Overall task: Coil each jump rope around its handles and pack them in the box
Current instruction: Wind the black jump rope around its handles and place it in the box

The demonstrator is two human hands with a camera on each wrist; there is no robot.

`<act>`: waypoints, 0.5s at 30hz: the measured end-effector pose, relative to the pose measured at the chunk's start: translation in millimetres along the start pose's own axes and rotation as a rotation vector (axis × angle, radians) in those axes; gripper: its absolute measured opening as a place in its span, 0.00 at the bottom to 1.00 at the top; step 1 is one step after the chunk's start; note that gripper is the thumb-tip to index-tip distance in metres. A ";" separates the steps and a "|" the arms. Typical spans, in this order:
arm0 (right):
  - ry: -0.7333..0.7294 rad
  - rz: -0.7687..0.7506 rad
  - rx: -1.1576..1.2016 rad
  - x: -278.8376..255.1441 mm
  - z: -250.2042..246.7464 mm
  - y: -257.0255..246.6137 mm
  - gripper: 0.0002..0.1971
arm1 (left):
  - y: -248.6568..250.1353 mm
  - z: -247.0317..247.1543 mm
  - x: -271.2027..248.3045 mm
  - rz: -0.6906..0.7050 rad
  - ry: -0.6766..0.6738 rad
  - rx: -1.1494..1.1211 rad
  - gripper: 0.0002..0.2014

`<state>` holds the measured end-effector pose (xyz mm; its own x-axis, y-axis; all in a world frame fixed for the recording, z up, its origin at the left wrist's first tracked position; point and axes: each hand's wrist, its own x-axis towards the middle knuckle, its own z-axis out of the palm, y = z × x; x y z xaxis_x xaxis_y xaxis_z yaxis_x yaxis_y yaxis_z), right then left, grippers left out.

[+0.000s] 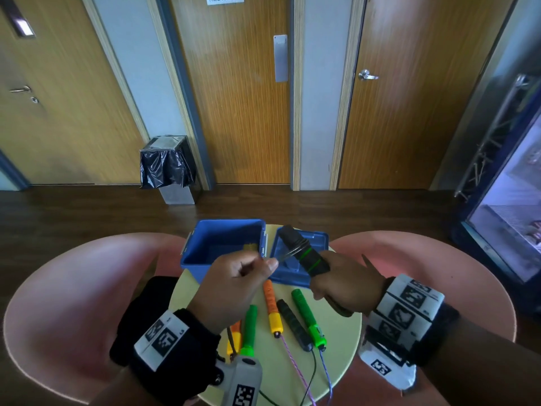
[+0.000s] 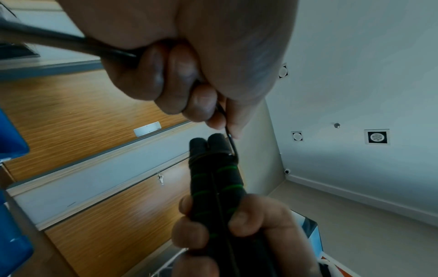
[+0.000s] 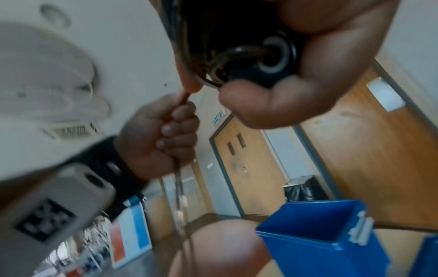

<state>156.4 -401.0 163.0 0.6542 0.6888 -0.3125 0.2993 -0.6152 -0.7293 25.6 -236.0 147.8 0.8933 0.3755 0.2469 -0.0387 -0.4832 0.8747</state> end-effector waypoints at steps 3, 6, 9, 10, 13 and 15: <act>-0.091 0.057 0.344 -7.0 5.8 -2.5 0.15 | -4.4 3.6 -4.9 -0.056 0.012 -0.120 0.24; -0.273 0.052 0.667 -8.7 14.6 -2.3 0.18 | -6.3 6.4 -4.2 -0.107 0.041 -0.227 0.23; -0.458 0.022 0.907 -9.8 19.9 -0.3 0.23 | -4.7 6.5 0.5 -0.097 0.044 -0.276 0.22; -0.491 0.018 0.970 -10.5 21.4 0.8 0.25 | -3.6 6.2 2.2 -0.094 0.042 -0.286 0.22; -0.595 0.002 1.110 -14.9 24.2 0.8 0.29 | -2.5 9.6 6.6 -0.094 0.054 -0.334 0.17; -0.684 -0.009 1.178 -17.2 23.9 -1.1 0.28 | -3.3 14.2 8.9 -0.131 0.069 -0.402 0.17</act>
<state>128.2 -403.0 154.7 0.0800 0.9535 -0.2906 -0.6887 -0.1579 -0.7076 40.0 -242.2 141.2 0.8709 0.4717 0.1378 -0.1103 -0.0857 0.9902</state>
